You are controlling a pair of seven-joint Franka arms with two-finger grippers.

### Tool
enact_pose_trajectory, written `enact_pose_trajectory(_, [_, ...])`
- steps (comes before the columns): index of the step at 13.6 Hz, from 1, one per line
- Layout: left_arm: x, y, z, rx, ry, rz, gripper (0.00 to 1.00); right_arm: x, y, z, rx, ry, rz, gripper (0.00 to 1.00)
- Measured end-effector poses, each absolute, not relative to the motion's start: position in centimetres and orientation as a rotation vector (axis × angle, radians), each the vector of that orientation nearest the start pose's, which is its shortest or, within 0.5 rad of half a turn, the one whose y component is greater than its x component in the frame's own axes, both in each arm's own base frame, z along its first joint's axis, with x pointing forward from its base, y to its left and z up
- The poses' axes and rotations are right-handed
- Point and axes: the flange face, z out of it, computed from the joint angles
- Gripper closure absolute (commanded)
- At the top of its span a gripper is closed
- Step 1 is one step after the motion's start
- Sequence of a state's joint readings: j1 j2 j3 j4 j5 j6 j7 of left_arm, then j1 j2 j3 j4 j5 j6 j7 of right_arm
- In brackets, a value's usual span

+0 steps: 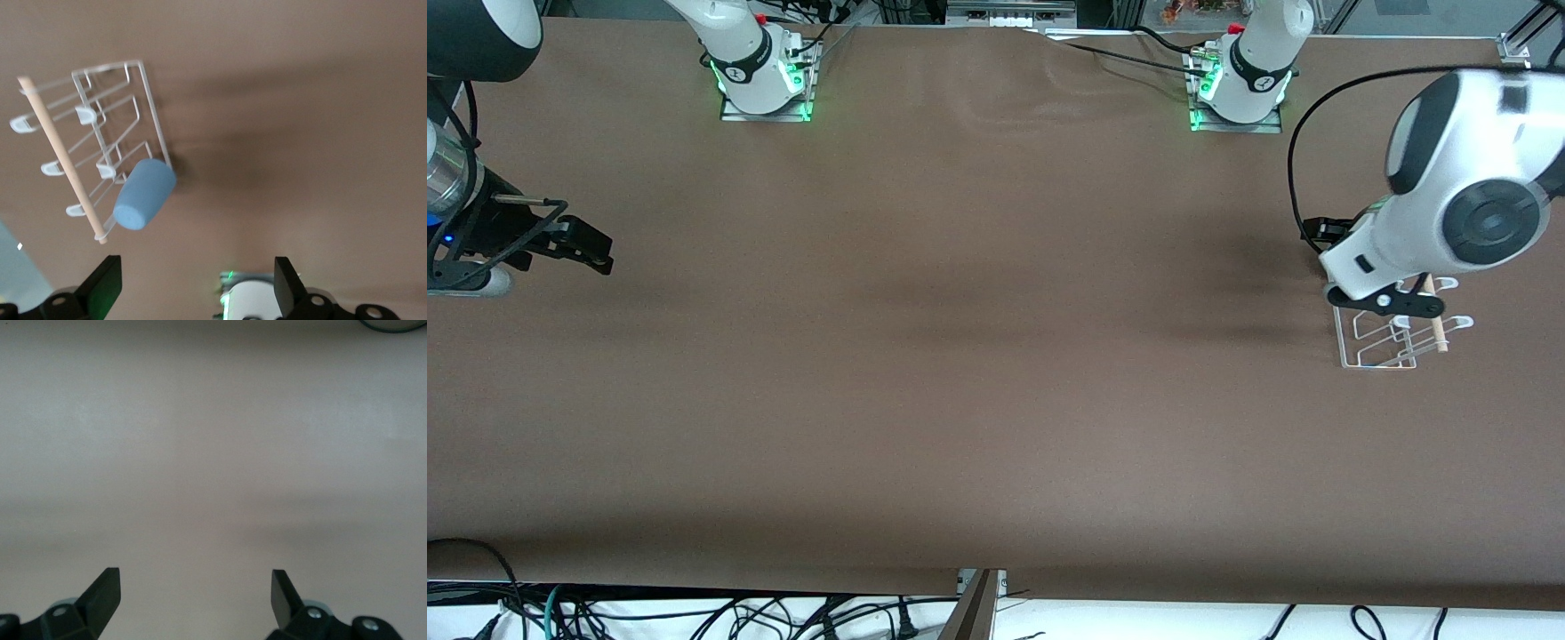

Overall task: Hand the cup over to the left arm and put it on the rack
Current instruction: 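Lower the cup onto the rack and open the left gripper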

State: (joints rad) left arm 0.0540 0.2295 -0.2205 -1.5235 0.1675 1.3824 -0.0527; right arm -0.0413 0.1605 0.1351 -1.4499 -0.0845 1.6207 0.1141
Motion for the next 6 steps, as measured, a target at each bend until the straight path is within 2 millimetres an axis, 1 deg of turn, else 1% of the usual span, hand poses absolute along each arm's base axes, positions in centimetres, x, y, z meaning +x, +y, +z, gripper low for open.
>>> enact_pose_trajectory(2, [60.1,-6.2,55.4,-3.066,0.129,0.301,0.00,60.6,4.2,59.4,-3.203,0.029,-0.029,0.00])
enact_pose_trajectory(3, [60.6,-5.6,57.3,-3.107,0.100,0.160,0.00,60.6,4.2,59.4,-3.203,0.030,-0.030,0.00])
enact_pose_trajectory(4, [60.4,-5.1,58.5,-3.124,0.073,0.051,0.00,60.6,4.2,59.4,-3.203,0.029,-0.031,0.00])
enact_pose_trajectory(5, [59.5,-4.6,59.0,-3.132,0.052,-0.010,0.00,60.7,4.2,59.4,-3.202,0.030,-0.032,0.00])
enact_pose_trajectory(6, [58.2,-4.4,58.9,-3.135,0.041,-0.021,0.00,60.7,4.2,59.4,-3.202,0.030,-0.034,0.00])
